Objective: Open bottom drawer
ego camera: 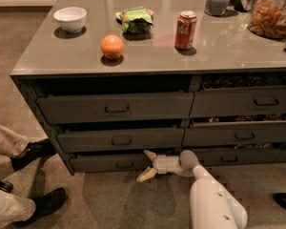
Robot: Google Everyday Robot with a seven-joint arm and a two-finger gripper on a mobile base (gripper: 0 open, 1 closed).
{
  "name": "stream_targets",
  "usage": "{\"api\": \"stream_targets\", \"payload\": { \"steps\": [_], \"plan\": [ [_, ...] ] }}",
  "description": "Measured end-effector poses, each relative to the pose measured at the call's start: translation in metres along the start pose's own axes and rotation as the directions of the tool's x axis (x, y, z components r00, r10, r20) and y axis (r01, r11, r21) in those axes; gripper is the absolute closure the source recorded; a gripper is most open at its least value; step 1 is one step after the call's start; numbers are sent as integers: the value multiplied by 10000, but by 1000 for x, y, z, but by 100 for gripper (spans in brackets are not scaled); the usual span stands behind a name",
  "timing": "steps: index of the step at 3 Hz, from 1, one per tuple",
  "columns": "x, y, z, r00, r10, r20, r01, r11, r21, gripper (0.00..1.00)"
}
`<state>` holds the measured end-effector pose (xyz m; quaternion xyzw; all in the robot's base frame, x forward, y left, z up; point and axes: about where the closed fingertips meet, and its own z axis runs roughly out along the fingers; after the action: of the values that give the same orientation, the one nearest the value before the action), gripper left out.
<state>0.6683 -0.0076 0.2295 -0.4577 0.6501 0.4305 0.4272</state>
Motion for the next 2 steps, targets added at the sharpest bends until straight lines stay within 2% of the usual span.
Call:
{"api": "stream_targets", "payload": {
  "steps": [1, 2],
  "plan": [
    [7, -2, 12, 9999, -108, 43, 108, 9999, -45, 0],
    [12, -4, 21, 9997, -151, -196, 149, 9998, -131, 14]
  ]
}}
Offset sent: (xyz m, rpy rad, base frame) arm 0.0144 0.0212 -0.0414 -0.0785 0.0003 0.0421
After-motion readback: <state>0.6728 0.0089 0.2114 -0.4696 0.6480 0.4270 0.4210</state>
